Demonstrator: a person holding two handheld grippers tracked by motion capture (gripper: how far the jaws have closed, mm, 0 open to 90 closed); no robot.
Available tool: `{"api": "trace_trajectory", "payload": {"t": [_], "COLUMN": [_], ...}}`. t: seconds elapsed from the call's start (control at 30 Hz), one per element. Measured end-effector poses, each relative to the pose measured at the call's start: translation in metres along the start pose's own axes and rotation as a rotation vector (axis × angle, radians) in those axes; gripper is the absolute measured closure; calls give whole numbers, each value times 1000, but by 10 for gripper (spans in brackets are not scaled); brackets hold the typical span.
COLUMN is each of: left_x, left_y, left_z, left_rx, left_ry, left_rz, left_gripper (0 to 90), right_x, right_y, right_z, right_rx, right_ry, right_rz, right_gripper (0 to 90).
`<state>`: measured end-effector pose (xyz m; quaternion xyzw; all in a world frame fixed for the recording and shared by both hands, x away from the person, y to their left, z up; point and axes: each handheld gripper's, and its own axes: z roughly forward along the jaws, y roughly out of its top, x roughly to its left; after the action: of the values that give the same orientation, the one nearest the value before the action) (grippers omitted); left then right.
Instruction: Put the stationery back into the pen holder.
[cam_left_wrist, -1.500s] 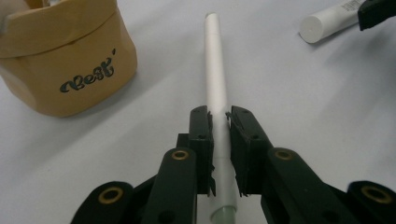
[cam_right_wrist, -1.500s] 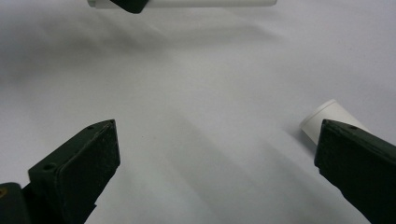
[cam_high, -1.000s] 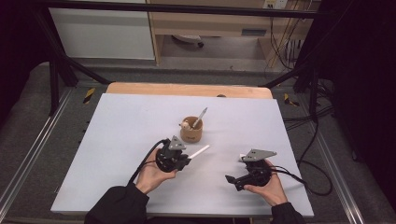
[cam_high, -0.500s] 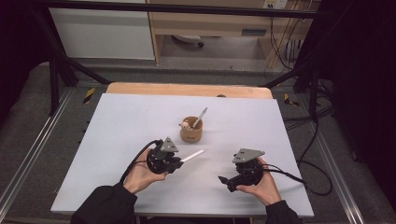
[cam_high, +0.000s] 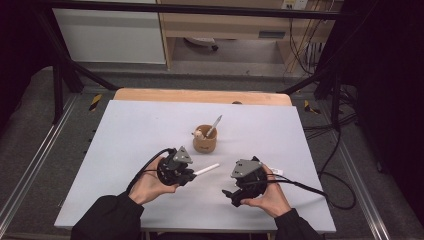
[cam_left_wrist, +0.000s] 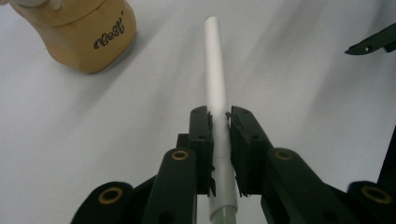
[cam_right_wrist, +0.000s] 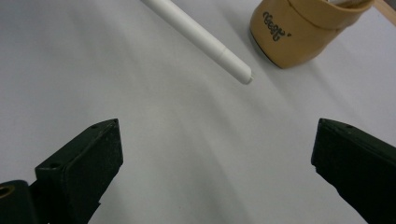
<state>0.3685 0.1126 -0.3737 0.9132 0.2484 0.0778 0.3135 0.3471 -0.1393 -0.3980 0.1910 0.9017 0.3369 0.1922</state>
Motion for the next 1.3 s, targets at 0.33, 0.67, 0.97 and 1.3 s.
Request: {"api": "trace_trajectory", "payload": {"t": [0.33,0.67,0.97,1.3], "left_x": [-10,-17,-24,-29], "left_y": [14,24,35,46], "left_z": [2,5,6,10], "left_rx": [29,44,49,51], "left_ry": [-22,-40,-53,-65], "left_rz": [55,80,96,101], "left_gripper": [785,785,785,785], "right_x": [4,6,6,7], "right_y": [9,16,14,16], "right_z": [3,6,6,9], "right_rx": [17,-2,-10,-13], "right_ry": [1,-6,-12,-22], "right_rz": [-123,-245,-389,-554], "right_gripper": [73,120,266,460]}}
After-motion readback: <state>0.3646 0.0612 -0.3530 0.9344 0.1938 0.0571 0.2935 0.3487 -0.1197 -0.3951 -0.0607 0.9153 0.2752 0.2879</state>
